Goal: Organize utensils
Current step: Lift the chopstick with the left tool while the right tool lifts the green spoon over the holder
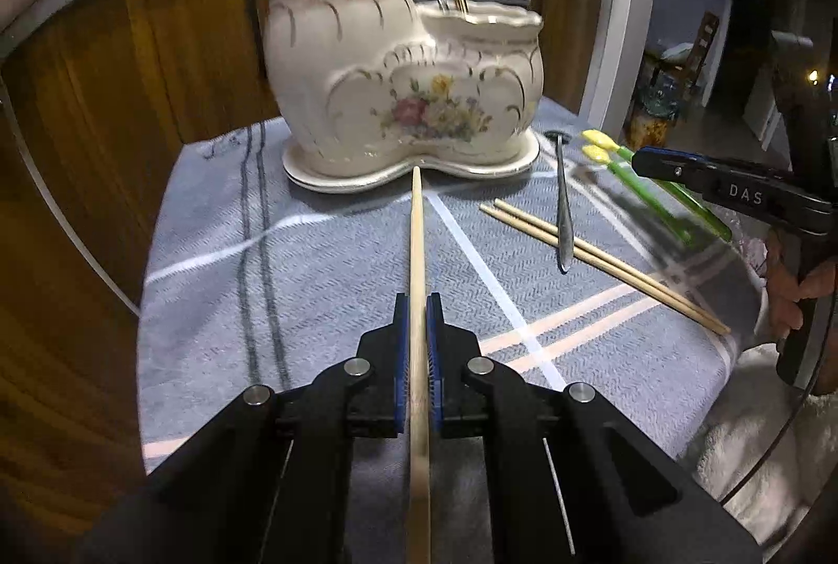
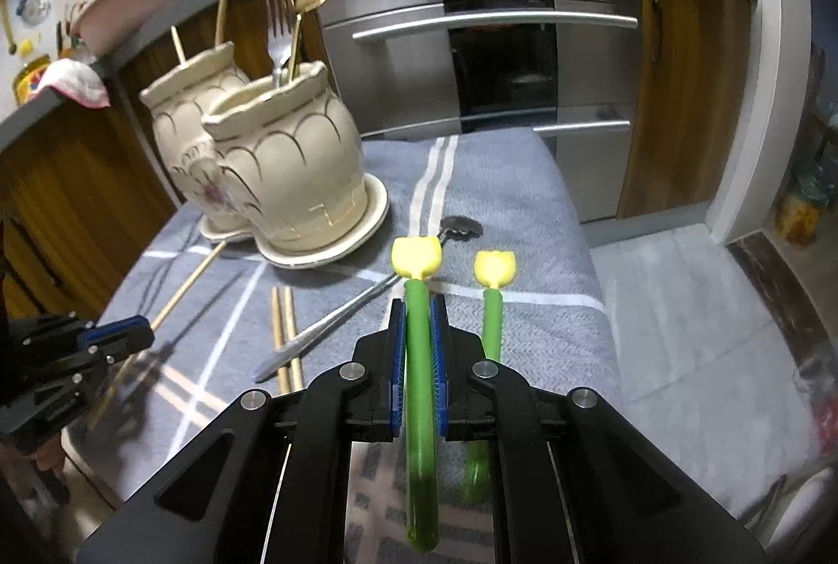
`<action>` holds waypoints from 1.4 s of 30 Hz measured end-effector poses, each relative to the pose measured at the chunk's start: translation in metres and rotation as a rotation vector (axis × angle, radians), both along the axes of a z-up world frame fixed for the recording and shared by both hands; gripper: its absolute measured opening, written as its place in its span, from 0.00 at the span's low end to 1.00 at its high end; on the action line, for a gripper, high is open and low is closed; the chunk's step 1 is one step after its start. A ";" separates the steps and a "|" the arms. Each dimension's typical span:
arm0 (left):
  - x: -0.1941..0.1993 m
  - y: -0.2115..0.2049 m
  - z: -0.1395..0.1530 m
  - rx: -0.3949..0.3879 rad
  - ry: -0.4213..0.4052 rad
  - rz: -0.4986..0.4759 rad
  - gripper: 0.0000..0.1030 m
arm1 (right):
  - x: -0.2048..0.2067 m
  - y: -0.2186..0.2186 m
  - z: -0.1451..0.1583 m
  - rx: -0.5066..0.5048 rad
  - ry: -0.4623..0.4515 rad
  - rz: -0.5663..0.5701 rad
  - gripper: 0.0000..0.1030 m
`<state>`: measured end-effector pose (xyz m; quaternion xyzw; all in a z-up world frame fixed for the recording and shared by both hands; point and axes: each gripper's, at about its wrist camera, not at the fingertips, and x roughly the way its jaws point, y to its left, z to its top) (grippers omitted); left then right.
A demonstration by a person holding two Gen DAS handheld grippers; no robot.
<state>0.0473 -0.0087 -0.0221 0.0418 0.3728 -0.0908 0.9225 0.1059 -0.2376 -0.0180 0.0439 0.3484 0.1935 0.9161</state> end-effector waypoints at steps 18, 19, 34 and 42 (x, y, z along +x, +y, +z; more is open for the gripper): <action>-0.001 0.032 0.083 -0.103 -0.370 -0.039 0.06 | -0.011 0.002 0.062 0.256 -0.211 0.044 0.10; 0.003 0.034 0.087 -0.109 -0.380 -0.037 0.06 | -0.008 0.003 0.067 0.268 -0.222 0.045 0.10; 0.072 0.050 0.134 -0.237 -0.547 -0.042 0.06 | 0.056 0.039 0.108 0.395 -0.325 0.072 0.10; 0.108 0.073 0.131 -0.432 -0.585 -0.047 0.06 | 0.086 0.047 0.096 0.469 -0.308 0.082 0.10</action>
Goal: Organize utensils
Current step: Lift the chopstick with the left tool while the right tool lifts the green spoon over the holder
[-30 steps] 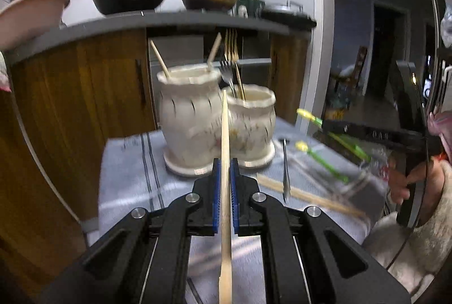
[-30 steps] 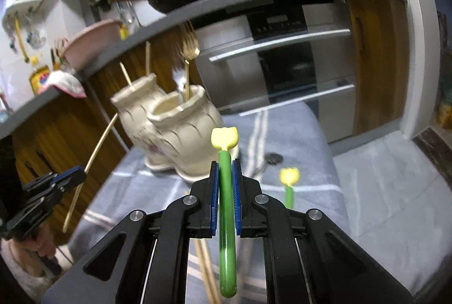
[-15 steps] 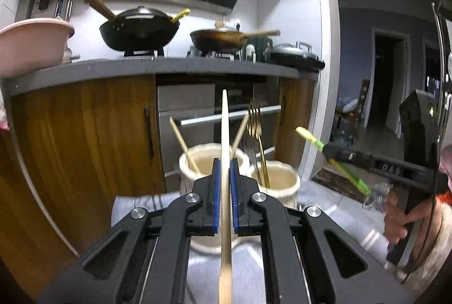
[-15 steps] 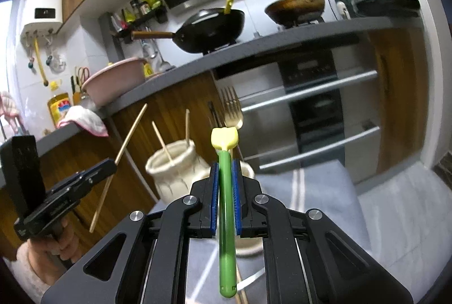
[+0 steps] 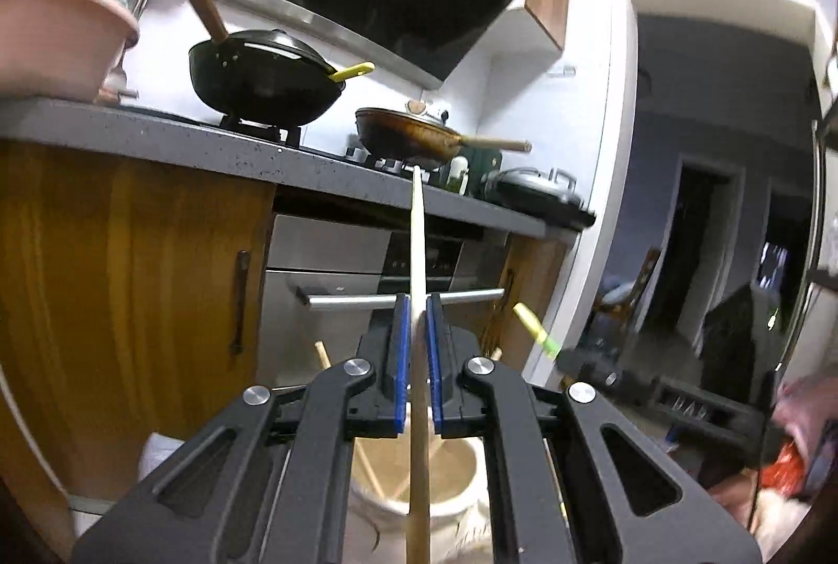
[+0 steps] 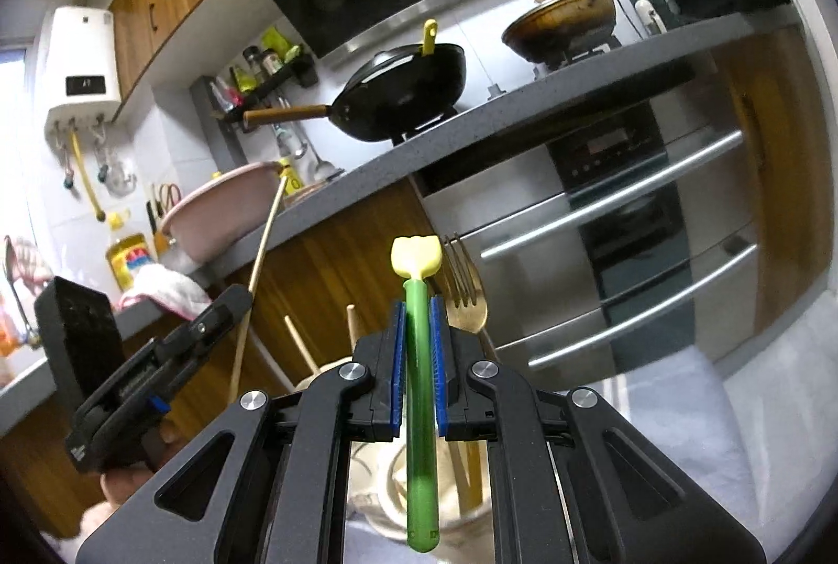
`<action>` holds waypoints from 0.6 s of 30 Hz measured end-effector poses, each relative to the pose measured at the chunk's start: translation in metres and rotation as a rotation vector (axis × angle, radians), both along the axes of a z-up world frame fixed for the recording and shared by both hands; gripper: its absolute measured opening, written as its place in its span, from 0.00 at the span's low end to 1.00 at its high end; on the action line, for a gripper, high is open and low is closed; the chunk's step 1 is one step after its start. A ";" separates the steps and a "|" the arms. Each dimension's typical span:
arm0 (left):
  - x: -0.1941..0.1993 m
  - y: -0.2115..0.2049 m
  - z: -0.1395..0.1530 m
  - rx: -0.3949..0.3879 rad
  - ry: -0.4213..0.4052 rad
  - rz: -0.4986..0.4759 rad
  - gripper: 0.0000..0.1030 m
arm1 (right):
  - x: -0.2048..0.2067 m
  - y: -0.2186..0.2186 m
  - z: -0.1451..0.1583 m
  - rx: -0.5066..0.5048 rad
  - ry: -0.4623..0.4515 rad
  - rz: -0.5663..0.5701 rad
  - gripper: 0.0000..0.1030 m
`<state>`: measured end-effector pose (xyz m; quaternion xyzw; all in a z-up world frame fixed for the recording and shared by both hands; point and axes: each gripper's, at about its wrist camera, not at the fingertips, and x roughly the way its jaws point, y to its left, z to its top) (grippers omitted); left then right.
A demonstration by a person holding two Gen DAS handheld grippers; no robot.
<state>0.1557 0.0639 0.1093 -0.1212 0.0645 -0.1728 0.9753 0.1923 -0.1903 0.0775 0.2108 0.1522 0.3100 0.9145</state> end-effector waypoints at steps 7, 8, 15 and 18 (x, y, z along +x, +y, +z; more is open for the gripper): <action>0.019 -0.001 -0.005 -0.032 -0.054 0.022 0.06 | 0.010 0.007 -0.010 0.008 -0.004 0.008 0.10; 0.022 -0.004 -0.006 -0.026 -0.059 0.026 0.06 | 0.010 0.007 -0.010 0.009 -0.007 0.006 0.10; 0.031 -0.017 -0.012 0.030 -0.093 0.042 0.06 | 0.010 0.010 -0.015 0.011 -0.028 0.006 0.10; 0.030 -0.022 -0.018 0.070 -0.082 0.035 0.06 | 0.010 0.011 -0.016 0.005 -0.035 0.010 0.10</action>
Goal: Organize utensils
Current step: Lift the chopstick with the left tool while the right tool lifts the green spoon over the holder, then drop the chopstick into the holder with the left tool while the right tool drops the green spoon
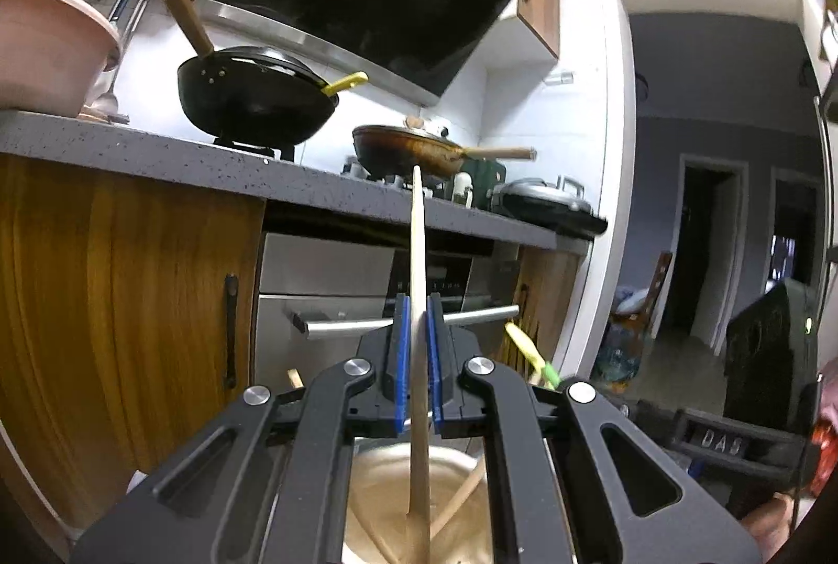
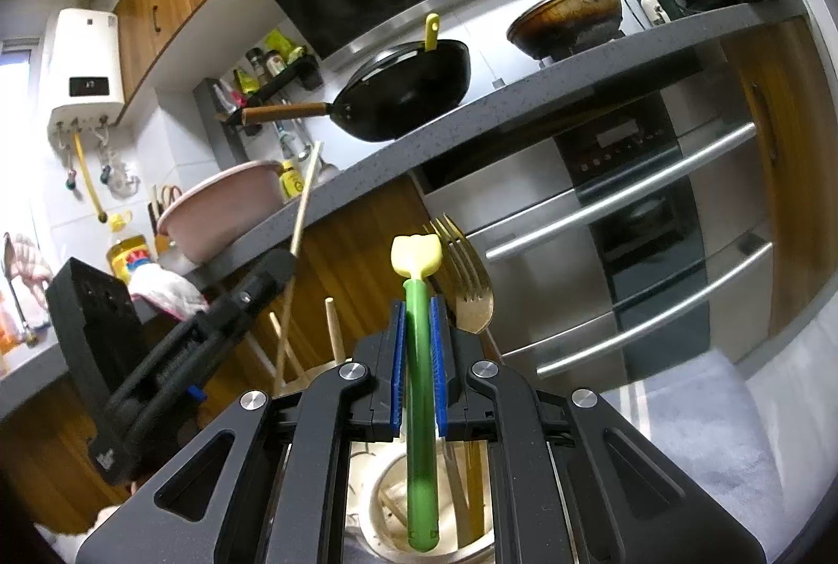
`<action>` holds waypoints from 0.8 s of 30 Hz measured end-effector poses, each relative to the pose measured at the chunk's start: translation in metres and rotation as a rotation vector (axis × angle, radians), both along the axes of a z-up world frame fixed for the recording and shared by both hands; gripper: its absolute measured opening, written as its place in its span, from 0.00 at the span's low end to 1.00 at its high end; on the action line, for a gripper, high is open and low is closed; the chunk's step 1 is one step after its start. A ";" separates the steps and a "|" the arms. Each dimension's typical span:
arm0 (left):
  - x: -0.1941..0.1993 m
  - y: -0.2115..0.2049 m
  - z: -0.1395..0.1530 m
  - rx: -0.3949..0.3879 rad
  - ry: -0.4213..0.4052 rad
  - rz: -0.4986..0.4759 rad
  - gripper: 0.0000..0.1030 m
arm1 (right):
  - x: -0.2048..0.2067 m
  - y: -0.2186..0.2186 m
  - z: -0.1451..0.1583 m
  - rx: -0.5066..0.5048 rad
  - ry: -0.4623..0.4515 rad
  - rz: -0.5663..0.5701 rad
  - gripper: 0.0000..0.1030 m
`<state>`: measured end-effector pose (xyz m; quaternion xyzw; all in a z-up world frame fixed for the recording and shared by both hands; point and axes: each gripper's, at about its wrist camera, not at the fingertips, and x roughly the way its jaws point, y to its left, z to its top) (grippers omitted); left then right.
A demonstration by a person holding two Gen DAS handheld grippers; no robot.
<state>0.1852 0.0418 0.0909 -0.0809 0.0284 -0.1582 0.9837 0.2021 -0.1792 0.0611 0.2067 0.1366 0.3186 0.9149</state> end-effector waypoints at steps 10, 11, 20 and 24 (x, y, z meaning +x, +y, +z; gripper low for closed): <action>-0.027 0.000 -0.017 0.063 0.062 -0.051 0.06 | -0.005 0.015 -0.002 -0.081 -0.058 -0.037 0.10; -0.030 0.001 -0.019 0.069 0.064 -0.052 0.06 | -0.006 0.018 -0.003 -0.100 -0.066 -0.041 0.10; -0.036 0.002 -0.026 0.093 0.095 -0.040 0.16 | -0.024 0.019 -0.007 -0.179 -0.104 -0.059 0.10; -0.037 0.007 -0.026 0.076 0.098 -0.019 0.34 | -0.031 0.014 -0.005 -0.179 -0.115 -0.074 0.10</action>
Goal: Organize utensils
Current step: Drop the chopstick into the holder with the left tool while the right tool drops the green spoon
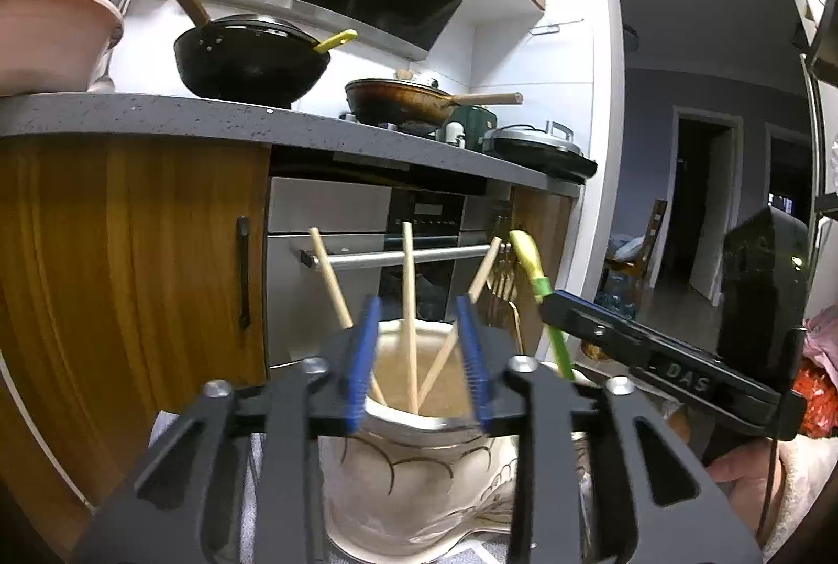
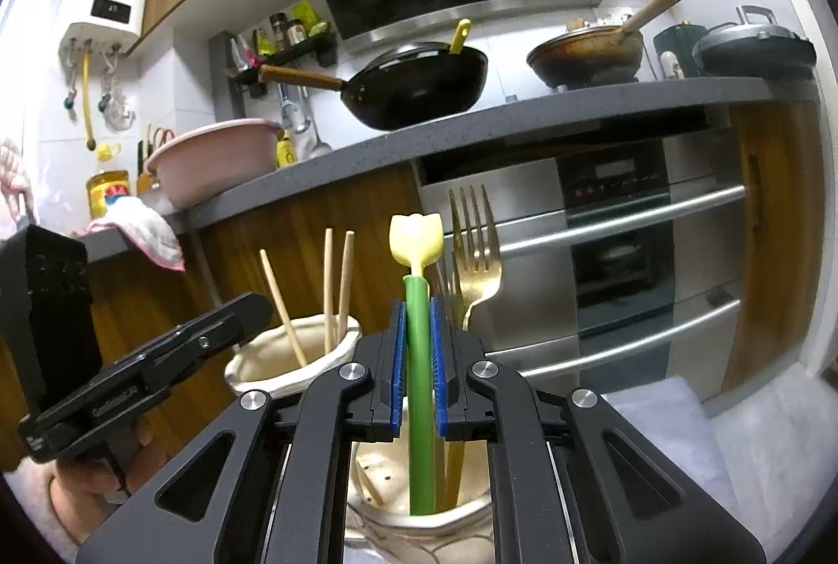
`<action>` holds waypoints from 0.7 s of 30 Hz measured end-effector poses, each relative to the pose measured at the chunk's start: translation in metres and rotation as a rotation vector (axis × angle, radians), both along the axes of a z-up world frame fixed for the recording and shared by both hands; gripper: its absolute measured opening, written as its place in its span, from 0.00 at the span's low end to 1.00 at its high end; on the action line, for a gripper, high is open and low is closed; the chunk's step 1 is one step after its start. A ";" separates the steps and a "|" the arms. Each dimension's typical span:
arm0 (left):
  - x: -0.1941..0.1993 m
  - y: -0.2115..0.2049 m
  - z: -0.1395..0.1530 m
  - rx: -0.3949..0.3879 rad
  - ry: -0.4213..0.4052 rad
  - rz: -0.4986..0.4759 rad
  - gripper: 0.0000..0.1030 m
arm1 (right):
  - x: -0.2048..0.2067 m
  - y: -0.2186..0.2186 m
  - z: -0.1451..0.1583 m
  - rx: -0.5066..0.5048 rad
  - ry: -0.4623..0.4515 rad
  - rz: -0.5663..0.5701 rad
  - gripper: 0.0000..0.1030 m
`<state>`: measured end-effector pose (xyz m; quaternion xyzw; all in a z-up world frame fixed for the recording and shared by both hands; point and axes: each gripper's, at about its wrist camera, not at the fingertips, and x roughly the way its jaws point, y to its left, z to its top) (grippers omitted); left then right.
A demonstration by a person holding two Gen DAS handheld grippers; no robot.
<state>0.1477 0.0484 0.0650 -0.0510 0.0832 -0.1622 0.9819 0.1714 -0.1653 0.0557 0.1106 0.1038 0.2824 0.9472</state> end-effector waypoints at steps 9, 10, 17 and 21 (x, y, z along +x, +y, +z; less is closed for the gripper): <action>-0.006 0.005 -0.002 0.014 0.000 0.062 0.57 | -0.002 -0.005 -0.008 -0.034 0.051 -0.054 0.10; -0.007 0.005 -0.002 0.017 -0.001 0.067 0.61 | -0.002 -0.007 -0.008 -0.034 0.060 -0.060 0.10; -0.013 0.004 -0.002 0.041 -0.017 0.093 0.69 | -0.005 -0.007 -0.010 -0.090 0.096 -0.091 0.10; -0.012 0.003 -0.002 0.044 -0.012 0.087 0.69 | -0.004 -0.010 -0.013 -0.101 0.134 -0.098 0.10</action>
